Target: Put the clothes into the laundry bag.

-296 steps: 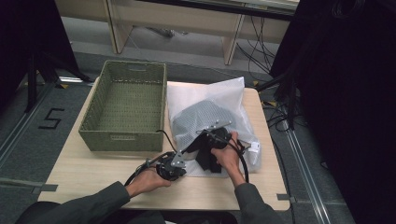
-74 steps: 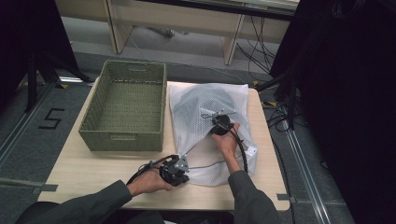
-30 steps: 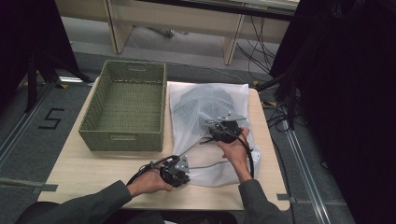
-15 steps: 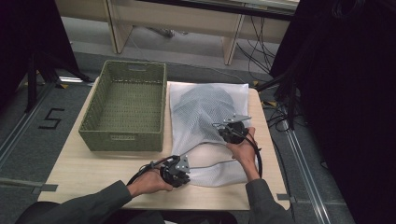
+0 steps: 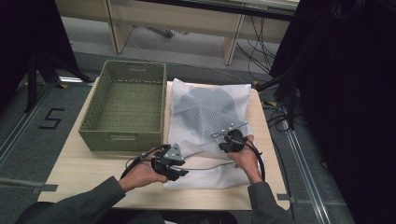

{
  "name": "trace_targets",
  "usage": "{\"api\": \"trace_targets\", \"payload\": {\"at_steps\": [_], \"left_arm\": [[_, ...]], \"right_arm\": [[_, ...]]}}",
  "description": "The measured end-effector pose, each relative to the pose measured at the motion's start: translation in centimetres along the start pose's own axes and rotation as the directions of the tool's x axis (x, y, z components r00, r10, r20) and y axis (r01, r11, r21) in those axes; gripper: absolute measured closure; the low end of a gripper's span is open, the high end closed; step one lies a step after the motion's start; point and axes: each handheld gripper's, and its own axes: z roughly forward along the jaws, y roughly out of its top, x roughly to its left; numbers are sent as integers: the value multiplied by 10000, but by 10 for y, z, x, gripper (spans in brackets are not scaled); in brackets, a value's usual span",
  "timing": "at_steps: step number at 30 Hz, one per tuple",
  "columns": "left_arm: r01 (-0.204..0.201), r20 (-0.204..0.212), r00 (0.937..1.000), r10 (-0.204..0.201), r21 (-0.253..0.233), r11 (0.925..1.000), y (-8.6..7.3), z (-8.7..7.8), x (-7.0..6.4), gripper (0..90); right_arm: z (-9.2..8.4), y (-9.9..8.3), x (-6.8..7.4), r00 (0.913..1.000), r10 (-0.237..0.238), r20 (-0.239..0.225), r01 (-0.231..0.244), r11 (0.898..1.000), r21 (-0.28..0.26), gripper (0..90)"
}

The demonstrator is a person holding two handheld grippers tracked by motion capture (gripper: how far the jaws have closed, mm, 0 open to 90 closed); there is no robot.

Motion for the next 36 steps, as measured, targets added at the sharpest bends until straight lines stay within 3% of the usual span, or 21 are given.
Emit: {"api": "trace_targets", "payload": {"at_steps": [1, 3, 6, 7, 8, 9, 11, 12, 16, 20, 22, 23, 25, 26, 29, 30, 31, 33, 34, 35, 36], "left_arm": [[424, -144, 9990, -431, -453, 9981, 0, -2, -1, 538], [533, -441, 9975, -558, -561, 9970, -2, -11, 1, 458], [655, -853, 9939, -705, -609, 9960, -8, -24, 2, 387], [582, -1016, 9927, -648, -665, 9961, -11, -29, 3, 378], [515, -1143, 9916, -608, -833, 9952, -13, -33, 3, 372], [682, -1235, 9890, -809, -1032, 9923, -15, -34, 3, 368], [705, -1397, 9867, -827, -901, 9934, -23, -42, 10, 357], [784, -1501, 9844, -917, -922, 9926, -26, -44, 11, 353], [1182, -1680, 9764, -1354, -1085, 9870, -33, -53, 15, 338], [1256, -1704, 9746, -1451, -1202, 9848, -38, -60, 17, 298], [1385, -1703, 9724, -1594, -1286, 9820, -41, -63, 18, 276], [1386, -1743, 9716, -1601, -1293, 9819, -43, -65, 19, 266], [1489, -1820, 9680, -1730, -1389, 9791, -46, -69, 21, 253], [1492, -1893, 9663, -1743, -1399, 9789, -48, -71, 22, 249], [1750, -1868, 9613, -2025, -1538, 9725, -52, -75, 23, 236], [1643, -1961, 9616, -1922, -1500, 9749, -53, -77, 24, 236], [1831, -1928, 9575, -2145, -1684, 9686, -54, -77, 24, 235], [1796, -1888, 9598, -2076, -1554, 9714, -56, -80, 25, 227], [1935, -1954, 9548, -2238, -1626, 9675, -57, -81, 25, 221], [1921, -1951, 9546, -2250, -1736, 9659, -57, -81, 25, 220], [1927, -1961, 9551, -2221, -1586, 9684, -58, -83, 26, 214]], "right_arm": [[-2, 0, -1, 10000, 58, 43, -57, 9999, -106, 870], [-6, 2, -2, 9997, -1, 264, 15, 9986, -531, 798], [-14, 3, -3, 9974, 573, 429, -534, 9948, -869, 659], [-15, 3, -3, 9960, 820, 364, -767, 9888, -1282, 622], [-16, 3, -5, 9962, 606, 631, -475, 9804, -1912, 565], [-23, 4, -2, 9941, 962, 507, -868, 9828, -1630, 536], [-29, 5, -1, 9946, 902, 511, -731, 9595, -2719, 499], [-31, 6, 3, 9910, 1298, 320, -1139, 9454, -3055, 489], [-39, 7, 12, 9946, 1039, -45, -989, 9322, -3483, 461], [-39, 4, 22, 9969, 698, -367, -782, 9380, -3378, 455], [-36, 2, 26, 9947, 805, -643, -979, 9330, -3462, 445], [-37, 2, 27, 9939, 760, -802, -983, 9397, -3276, 443], [-36, 0, 33, 9907, 983, -940, -1239, 9375, -3252, 438], [-36, 0, 32, 9940, 665, -867, -908, 9444, -3160, 434], [-36, -3, 35, 9949, 601, -815, -832, 9436, -3204, 426], [-36, -5, 37, 9928, 776, -910, -1024, 9445, -3120, 424], [-37, -5, 35, 9943, 545, -912, -805, 9470, -3110, 421], [-39, -8, 38, 9915, 758, -1061, -1054, 9449, -3100, 416], [-40, -9, 36, 9938, 600, -936, -863, 9469, -3098, 415], [-42, -11, 39, 9900, 965, -1030, -1236, 9452, -3021, 412], [-41, -13, 35, 9946, 595, -856, -841, 9432, -3215, 410]]}}
